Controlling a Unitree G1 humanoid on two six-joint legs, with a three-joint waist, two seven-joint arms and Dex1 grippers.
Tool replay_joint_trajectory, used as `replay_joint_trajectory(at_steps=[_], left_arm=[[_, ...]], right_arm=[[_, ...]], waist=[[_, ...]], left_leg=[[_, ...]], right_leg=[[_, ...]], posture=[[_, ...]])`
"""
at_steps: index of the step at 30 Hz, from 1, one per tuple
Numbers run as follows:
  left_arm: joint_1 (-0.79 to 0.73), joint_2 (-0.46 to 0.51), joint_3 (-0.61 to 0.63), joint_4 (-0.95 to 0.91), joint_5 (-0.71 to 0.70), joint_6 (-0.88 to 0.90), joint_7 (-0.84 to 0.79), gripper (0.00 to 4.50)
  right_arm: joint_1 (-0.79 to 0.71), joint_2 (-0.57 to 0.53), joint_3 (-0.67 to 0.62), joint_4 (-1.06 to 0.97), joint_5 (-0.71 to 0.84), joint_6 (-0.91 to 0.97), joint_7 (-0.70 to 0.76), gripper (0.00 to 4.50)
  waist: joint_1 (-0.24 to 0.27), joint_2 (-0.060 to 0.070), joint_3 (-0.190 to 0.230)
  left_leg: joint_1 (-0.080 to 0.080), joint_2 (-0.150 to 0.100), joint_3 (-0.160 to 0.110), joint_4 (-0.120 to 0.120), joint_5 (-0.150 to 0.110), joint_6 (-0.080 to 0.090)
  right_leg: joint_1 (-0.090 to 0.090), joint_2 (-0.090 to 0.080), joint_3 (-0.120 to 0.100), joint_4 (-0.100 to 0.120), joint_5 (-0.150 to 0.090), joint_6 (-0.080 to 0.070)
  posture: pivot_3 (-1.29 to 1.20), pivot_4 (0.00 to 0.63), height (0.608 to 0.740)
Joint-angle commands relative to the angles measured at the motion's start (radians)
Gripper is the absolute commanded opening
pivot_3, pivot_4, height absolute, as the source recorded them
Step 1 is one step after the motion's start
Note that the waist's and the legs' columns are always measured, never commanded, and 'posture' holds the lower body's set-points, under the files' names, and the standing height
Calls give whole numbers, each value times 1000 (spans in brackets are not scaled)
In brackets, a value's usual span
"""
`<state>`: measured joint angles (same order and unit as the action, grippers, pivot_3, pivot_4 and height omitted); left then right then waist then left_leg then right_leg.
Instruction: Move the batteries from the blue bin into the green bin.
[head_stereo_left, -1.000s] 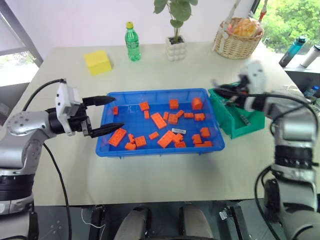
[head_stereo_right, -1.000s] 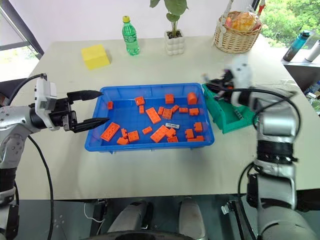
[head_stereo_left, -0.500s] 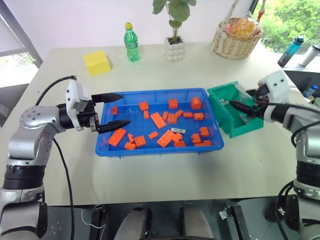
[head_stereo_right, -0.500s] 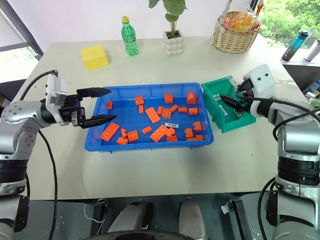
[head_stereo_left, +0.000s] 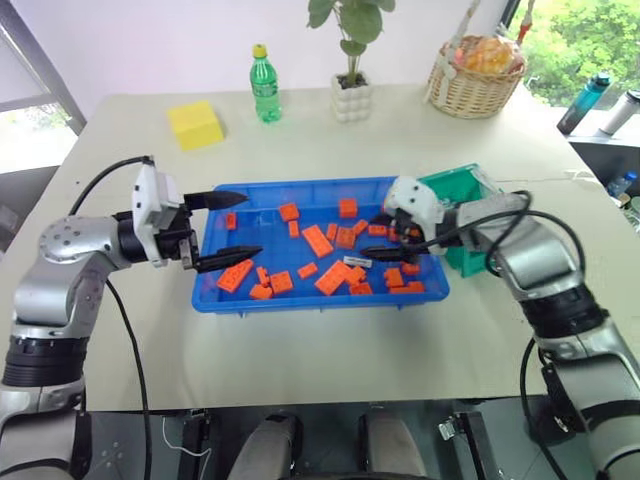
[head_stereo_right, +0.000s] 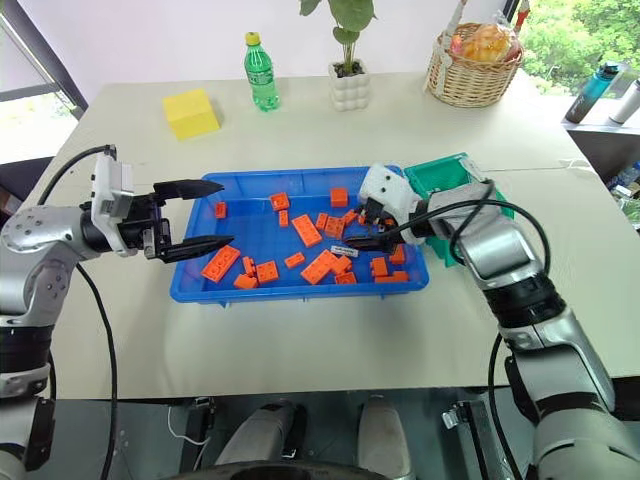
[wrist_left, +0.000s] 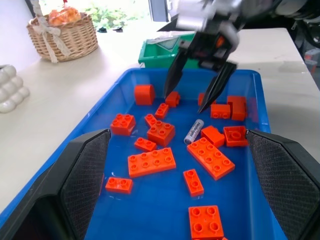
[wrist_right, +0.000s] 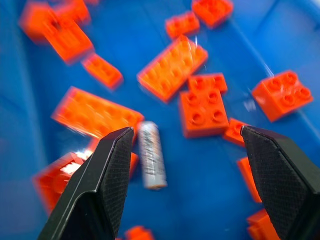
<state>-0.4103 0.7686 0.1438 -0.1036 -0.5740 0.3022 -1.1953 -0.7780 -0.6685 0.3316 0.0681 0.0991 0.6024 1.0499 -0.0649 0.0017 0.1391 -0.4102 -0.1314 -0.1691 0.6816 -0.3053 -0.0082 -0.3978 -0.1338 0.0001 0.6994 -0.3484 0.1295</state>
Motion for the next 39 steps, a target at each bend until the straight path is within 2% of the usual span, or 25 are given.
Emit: replay_joint_trajectory(at_steps=[1, 6, 12, 15, 18, 20, 21, 26, 30, 32, 38, 39], left_arm=[[15, 23, 50, -44, -16, 4, 14, 4500], [44, 32, 72, -75, -27, 17, 34, 4500], [62, 37, 84, -98, -33, 28, 45, 4500], [53, 38, 80, -92, -31, 30, 45, 4500], [38, 38, 72, -85, -31, 32, 45, 4500], [33, 37, 69, -83, -31, 33, 43, 4500], [29, 36, 65, -78, -30, 32, 40, 4500], [21, 33, 56, -76, -33, 37, 32, 4500], [20, 33, 48, -66, -34, 35, 21, 4500], [20, 33, 45, -57, -31, 30, 14, 4500], [-3, 23, 25, -27, -19, 20, -1, 4500], [-10, 20, 19, -21, -16, 18, -3, 4500]], right_arm=[[-32, 25, 34, 59, -39, -79, 21, 3520], [-52, 50, 63, 167, -101, -183, 25, 3520], [-44, 61, 54, 152, -100, -185, 57, 3520], [-34, 65, 58, 175, -110, -198, 62, 2710], [-18, 61, 53, 157, -104, -187, 75, 1418], [-11, 60, 44, 139, -99, -173, 76, 402], [-7, 57, 29, 121, -92, -158, 70, 86], [11, 19, -99, -20, -16, -5, 45, 94], [-4, -67, -341, -123, 82, 212, -36, 94], [6, -128, -421, -127, 85, 263, -80, 94], [122, -221, -494, -115, 67, 272, -174, 94], [148, -223, -490, -116, 63, 259, -186, 594]], waist=[[-3, 0, 0], [-4, 0, 0], [-4, 0, 0], [-4, 0, 0], [-3, 0, 0], [-3, 0, 0], [-3, 0, 0], [-2, 0, 0], [7, 0, 0], [17, 0, 0], [21, 0, 0], [21, 0, 0]], left_leg=[[0, 0, 0, 0, 0, 0], [0, 0, 0, 0, 0, 0], [0, 0, 0, 0, 0, 0], [0, 0, 0, 0, 0, 0], [0, 0, 0, 0, 0, 0], [0, 0, 0, 0, 0, 0], [0, 0, 0, 0, 0, 0], [0, 0, 0, 0, 0, 0], [0, 0, 0, 0, 0, 0], [0, 0, 0, -1, 0, 0], [0, -1, 0, -1, 0, 0], [0, -1, 1, -1, 0, 0]], right_leg=[[0, 0, 0, 0, 0, 0], [-1, 0, 0, 0, 0, 0], [-1, 0, 0, 0, 0, 0], [-1, 0, 0, 0, 0, 0], [-1, 0, 0, 0, 0, 0], [-1, 0, 0, 0, 0, 0], [-1, 0, 0, 0, 0, 0], [-1, 0, 0, 0, 0, 0], [0, 0, 0, -1, 0, 0], [0, 0, 0, -1, 0, 0], [1, 0, 0, -4, 0, 0], [1, -1, 0, -3, 0, 0]], posture=[[0, 150, 737], [0, 150, 737], [0, 150, 737], [0, 150, 737], [0, 150, 737], [0, 150, 737], [0, 150, 737], [0, 150, 737], [0, 150, 737], [0, 150, 737], [0, 150, 737], [0, 150, 737]])
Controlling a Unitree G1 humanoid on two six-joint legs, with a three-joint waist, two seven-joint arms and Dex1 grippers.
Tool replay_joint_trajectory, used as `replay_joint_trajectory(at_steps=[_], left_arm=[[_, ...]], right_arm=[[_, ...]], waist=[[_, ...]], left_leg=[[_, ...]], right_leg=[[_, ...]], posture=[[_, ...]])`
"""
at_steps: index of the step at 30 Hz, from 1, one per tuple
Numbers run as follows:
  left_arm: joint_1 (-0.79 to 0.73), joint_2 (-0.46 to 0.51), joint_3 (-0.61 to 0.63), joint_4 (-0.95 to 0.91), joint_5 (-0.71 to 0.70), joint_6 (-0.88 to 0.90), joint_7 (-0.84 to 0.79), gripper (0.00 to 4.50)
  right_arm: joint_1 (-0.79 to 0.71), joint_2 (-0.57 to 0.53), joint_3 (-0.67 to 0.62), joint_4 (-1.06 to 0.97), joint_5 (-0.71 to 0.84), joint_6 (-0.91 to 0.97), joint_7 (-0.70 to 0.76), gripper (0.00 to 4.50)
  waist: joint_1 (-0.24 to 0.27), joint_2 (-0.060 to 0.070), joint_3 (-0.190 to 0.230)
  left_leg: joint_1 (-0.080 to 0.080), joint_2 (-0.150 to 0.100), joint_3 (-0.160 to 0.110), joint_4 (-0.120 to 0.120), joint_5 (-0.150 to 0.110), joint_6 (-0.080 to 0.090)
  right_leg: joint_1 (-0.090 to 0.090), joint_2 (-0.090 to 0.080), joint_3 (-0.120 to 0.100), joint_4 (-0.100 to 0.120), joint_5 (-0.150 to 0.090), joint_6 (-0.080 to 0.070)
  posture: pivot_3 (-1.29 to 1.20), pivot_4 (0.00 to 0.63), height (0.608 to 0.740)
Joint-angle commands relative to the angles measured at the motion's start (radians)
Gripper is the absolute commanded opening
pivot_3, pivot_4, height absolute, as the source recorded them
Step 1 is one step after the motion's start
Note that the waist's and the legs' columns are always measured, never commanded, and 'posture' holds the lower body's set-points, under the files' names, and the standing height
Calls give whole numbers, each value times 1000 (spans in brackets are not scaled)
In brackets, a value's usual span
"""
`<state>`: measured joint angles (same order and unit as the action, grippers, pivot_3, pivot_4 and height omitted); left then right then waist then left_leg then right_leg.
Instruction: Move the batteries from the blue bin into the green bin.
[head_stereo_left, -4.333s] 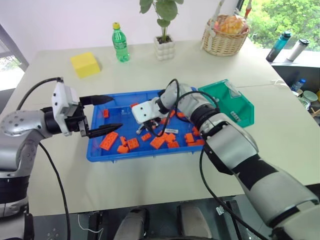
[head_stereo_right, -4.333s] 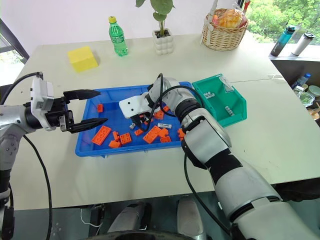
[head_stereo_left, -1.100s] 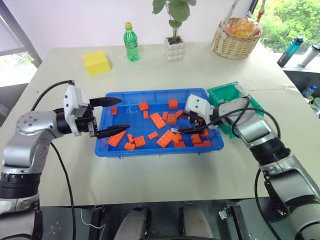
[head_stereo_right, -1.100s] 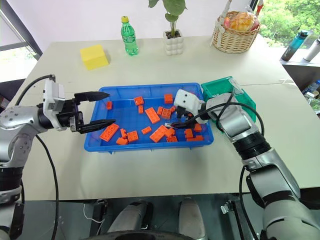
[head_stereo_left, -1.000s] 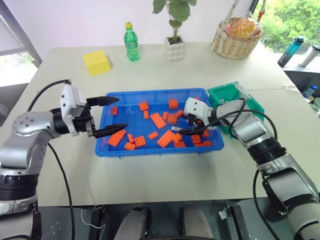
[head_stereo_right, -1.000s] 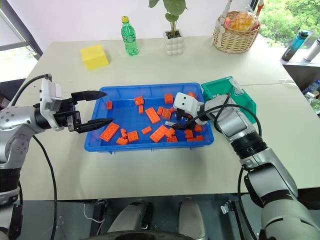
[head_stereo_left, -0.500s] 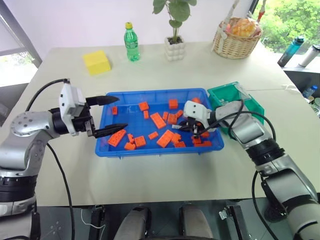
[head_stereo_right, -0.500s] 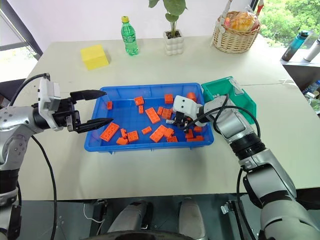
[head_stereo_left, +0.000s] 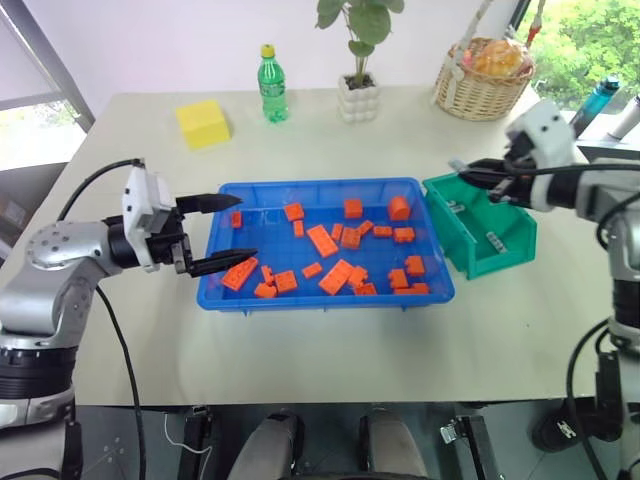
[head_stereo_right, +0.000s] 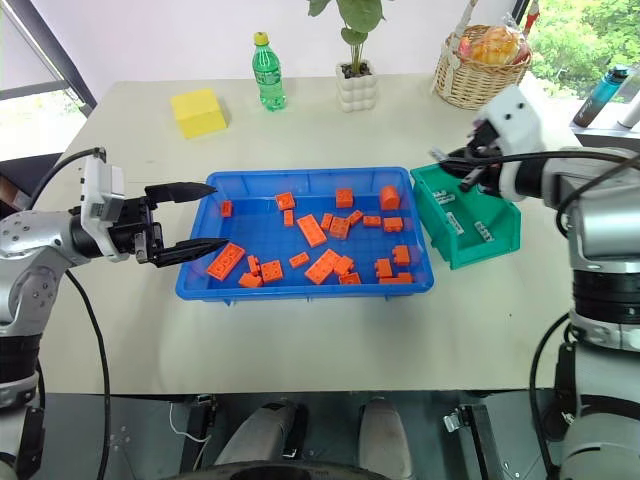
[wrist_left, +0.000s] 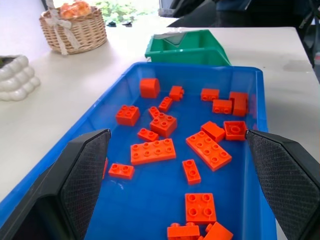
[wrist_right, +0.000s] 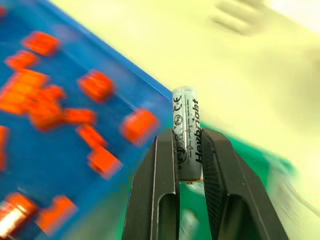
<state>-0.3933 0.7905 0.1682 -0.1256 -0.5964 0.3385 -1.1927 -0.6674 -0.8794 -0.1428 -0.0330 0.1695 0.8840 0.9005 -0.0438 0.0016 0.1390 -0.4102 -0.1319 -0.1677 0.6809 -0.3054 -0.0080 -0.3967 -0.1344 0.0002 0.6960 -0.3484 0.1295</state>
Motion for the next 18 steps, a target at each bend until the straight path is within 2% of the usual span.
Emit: replay_joint_trajectory(at_steps=[1, 2, 3, 4, 7, 13, 18], left_arm=[[-34, -5, -9, 6, 9, -19, -7, 4500], [-40, -8, -12, 11, 11, -20, -8, 4500], [-45, -10, -15, 15, 13, -20, -10, 4500], [-49, -11, -17, 20, 15, -22, -12, 4500], [-53, -11, -17, 32, 18, -27, -18, 4500], [-42, 14, 14, 47, 20, -30, -11, 4500], [-19, 93, 95, 29, -17, 25, -10, 4500]], right_arm=[[55, -9, -16, -18, -6, -26, -50, 1102], [65, -1, -19, -20, -1, -26, -64, 1542], [72, 8, -20, -22, 3, -28, -79, 1779], [78, 11, -18, -23, 4, -33, -91, 2516], [106, 10, -41, -33, 26, -74, -91, 3861], [289, -33, -225, -120, 211, -189, 107, 3861], [484, -117, -388, -128, 298, -241, 272, 3861]], waist=[[0, 0, 0], [-1, 0, 0], [-1, 0, 0], [-2, 0, 0], [-1, 0, 0], [8, 0, 0], [5, 0, 0]], left_leg=[[0, 0, 1, 0, 0, 0], [0, 0, 1, 0, 0, 0], [0, 0, 1, 0, 0, 0], [0, 1, 2, 0, 0, 0], [0, 1, 2, 0, 0, 0], [0, 1, 0, 1, 0, 0], [0, 1, 0, 0, 0, 1]], right_leg=[[0, 0, 0, 0, 0, 0], [0, 0, 0, 0, 0, 0], [0, 0, 0, 0, 0, 0], [0, 0, 0, 0, 0, 0], [0, 0, 0, 0, 0, 0], [2, 0, 0, 0, 0, 0], [5, 1, -1, -10, 0, 0]], posture=[[0, 150, 737], [0, 150, 737], [0, 150, 737], [0, 150, 737], [0, 150, 737], [0, 150, 737], [0, 150, 737]])
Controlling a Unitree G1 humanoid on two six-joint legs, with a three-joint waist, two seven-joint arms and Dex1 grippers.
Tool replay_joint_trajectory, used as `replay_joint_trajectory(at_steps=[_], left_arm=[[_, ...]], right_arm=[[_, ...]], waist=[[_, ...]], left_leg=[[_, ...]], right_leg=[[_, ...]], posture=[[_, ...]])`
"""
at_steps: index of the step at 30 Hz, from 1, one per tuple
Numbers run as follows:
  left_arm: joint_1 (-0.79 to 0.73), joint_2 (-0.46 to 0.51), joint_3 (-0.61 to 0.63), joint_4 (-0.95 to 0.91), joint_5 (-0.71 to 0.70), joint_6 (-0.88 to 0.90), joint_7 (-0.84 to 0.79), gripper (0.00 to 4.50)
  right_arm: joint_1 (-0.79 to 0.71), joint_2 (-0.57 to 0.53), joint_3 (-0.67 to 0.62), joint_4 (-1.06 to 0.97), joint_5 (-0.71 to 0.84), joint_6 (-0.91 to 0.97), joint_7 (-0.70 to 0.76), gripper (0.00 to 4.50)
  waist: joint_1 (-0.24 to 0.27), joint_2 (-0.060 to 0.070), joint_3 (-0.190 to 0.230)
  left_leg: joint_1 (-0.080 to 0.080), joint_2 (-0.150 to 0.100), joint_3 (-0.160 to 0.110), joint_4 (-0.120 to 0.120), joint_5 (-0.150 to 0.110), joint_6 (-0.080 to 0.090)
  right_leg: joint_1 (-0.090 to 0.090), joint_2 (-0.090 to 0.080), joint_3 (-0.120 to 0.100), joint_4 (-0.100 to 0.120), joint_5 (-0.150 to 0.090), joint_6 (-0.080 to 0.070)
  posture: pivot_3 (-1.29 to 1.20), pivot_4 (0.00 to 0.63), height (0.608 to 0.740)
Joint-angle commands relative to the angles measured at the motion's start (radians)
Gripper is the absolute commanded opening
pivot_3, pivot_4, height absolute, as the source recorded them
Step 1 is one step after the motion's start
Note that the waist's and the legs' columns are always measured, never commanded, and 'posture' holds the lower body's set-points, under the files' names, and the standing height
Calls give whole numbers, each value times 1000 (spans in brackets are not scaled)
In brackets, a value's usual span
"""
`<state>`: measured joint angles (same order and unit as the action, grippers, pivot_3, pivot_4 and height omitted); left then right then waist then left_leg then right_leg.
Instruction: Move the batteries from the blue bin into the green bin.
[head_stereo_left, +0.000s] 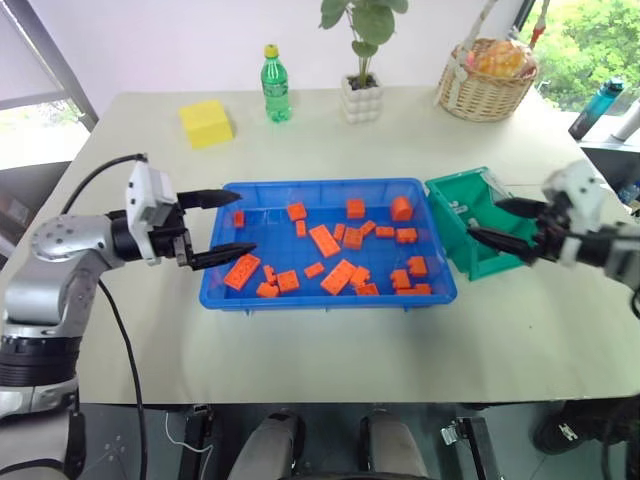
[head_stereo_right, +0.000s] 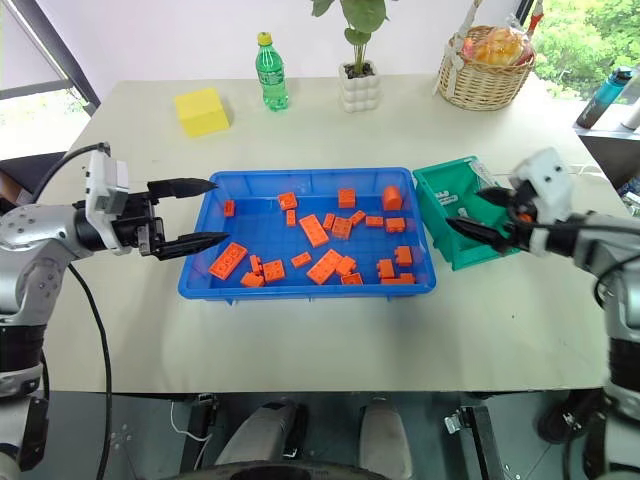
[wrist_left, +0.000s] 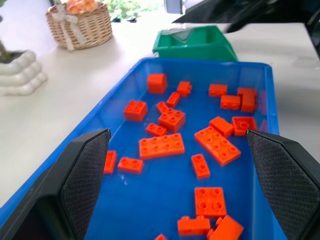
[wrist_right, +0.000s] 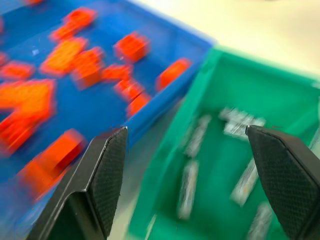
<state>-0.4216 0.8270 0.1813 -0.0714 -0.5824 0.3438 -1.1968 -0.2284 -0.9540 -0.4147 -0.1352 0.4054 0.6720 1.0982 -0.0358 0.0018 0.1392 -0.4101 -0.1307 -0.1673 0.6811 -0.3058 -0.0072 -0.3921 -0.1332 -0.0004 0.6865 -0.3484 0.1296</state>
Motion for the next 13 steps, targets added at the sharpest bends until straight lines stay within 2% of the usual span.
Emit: replay_joint_trajectory(at_steps=[1, 6, 13], left_arm=[[16, 73, 96, -27, -33, 24, -11, 4500], [71, 153, 182, -18, -53, 57, -29, 4500], [130, 173, 260, -47, -80, 85, -19, 4500]], right_arm=[[71, -52, -140, -26, 76, -35, 95, 3861], [129, -82, -221, 7, 150, -36, 175, 3861], [103, -93, -183, 97, 141, -96, 173, 3861]], waist=[[-5, 0, 0], [-9, 0, 0], [1, 0, 0]], left_leg=[[0, 0, 0, 0, 0, 0], [2, 2, 2, -1, 0, 0], [2, 2, 1, 0, 0, 0]], right_leg=[[0, 0, 0, 0, 0, 0], [1, 1, 0, -2, 0, 0], [3, 0, 0, -3, 0, 0]], posture=[[0, 150, 737], [0, 150, 737], [0, 150, 737]])
